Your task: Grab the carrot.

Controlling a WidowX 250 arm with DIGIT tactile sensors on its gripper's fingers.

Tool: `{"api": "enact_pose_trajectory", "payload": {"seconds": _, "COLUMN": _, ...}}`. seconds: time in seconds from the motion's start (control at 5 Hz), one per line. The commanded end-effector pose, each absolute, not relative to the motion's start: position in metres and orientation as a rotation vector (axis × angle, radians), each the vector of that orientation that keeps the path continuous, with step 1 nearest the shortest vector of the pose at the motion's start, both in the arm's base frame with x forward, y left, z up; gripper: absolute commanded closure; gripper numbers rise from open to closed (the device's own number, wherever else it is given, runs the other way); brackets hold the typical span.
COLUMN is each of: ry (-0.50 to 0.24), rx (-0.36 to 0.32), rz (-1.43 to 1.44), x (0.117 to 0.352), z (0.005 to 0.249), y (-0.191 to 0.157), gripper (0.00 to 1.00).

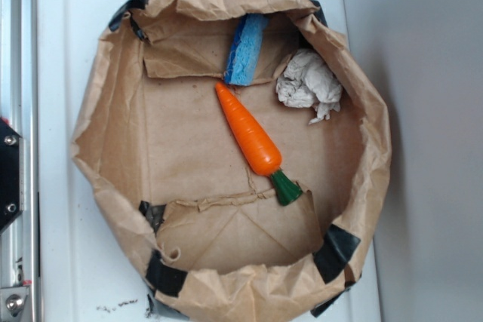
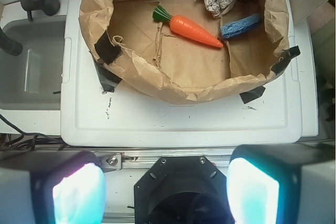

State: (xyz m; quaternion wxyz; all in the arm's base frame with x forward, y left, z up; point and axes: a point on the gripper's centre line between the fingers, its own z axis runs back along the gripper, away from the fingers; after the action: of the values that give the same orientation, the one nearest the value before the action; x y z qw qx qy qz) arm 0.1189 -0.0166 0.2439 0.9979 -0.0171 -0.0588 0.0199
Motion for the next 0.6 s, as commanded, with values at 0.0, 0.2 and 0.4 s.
{"api": "enact_pose_trajectory", "payload": {"seconds": 0.0, "ry": -0.118, "rx": -0.034, "rz": 0.040, "x": 0.1189, "z": 0.2439, "y": -0.0166, "gripper": 0.00}}
{"api": "enact_pose_trajectory", "payload": {"seconds": 0.2, "ry": -0.068, "rx": -0.037, "rz": -0.010, "x": 0.1113, "z": 0.2422, "y": -0.0078, "gripper": 0.00}}
{"api": "enact_pose_trajectory", "payload": {"seconds": 0.4, "ry": -0.068, "rx": -0.037, "rz": -0.010, "x": 0.1113, "z": 0.2422, "y": -0.0078, "gripper": 0.00}}
